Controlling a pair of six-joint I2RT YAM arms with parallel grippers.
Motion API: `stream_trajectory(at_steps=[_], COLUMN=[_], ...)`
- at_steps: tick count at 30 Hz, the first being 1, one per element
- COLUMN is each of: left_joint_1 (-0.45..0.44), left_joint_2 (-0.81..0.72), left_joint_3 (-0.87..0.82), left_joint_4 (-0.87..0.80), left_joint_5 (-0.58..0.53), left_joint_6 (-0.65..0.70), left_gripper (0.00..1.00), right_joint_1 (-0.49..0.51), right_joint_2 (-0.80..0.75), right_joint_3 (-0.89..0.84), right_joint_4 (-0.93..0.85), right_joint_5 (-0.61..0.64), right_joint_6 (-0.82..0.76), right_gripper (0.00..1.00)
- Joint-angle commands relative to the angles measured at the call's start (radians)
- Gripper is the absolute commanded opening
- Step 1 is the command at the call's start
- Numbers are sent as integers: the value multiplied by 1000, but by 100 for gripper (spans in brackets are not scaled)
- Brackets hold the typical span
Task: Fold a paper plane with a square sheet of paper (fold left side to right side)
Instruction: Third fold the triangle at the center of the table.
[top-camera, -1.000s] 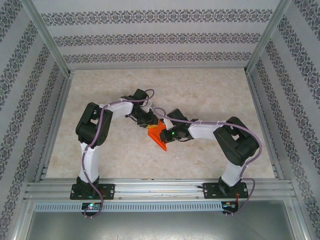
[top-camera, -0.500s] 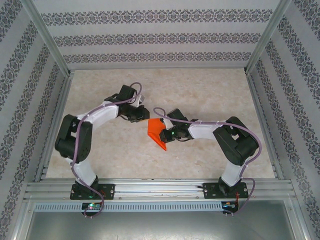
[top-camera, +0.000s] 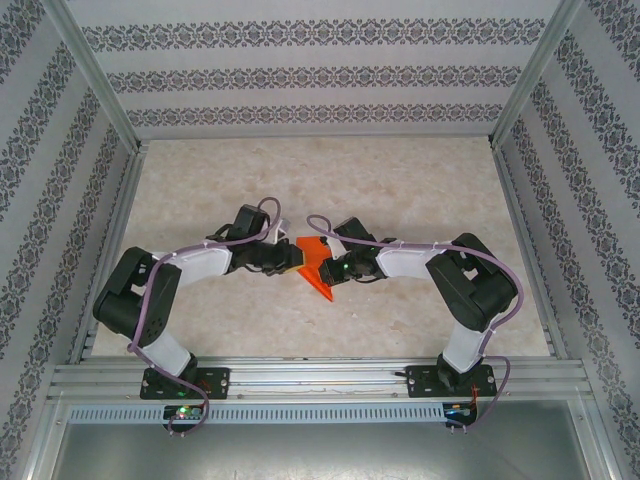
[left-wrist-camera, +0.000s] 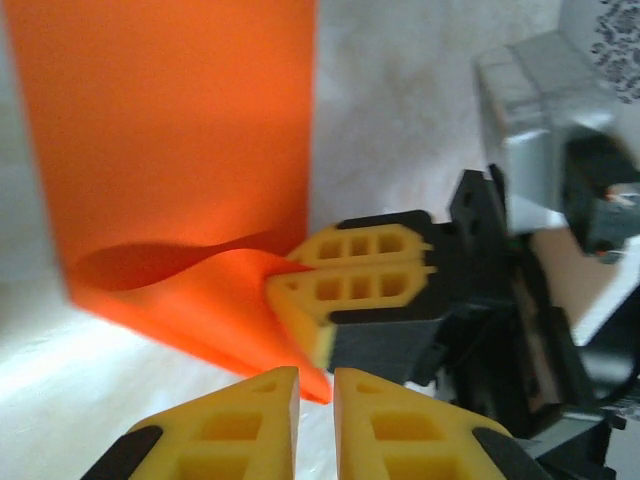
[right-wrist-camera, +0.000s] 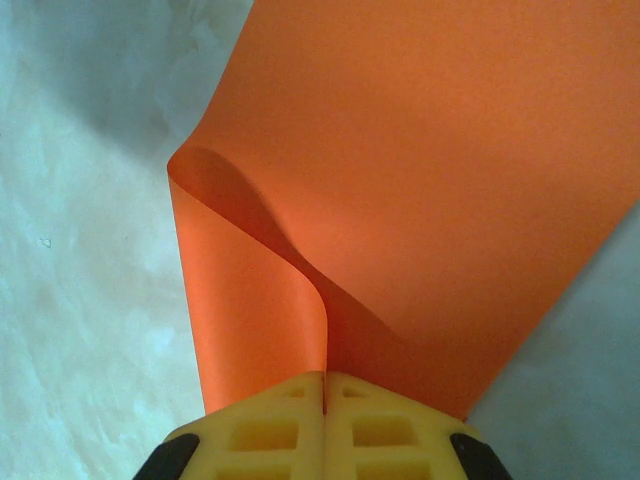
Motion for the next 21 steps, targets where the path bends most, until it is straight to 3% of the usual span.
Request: stream_trajectory(at_steps=[1, 21], left_joint_1=[-20, -29], left_joint_2=[44, 167], left_joint_3=[0, 9], left_joint_4=[111, 131], left_joint_5=[23, 16], left_joint_6=[-48, -39], left_gripper=[17, 17], right_joint_1=[8, 5], right_joint_2=[29, 32], right_joint_3=[-22, -16], right_joint_4=[-29, -33], right_joint_5=[25, 22], right_joint_6=[-21, -21], right_gripper=[0, 0])
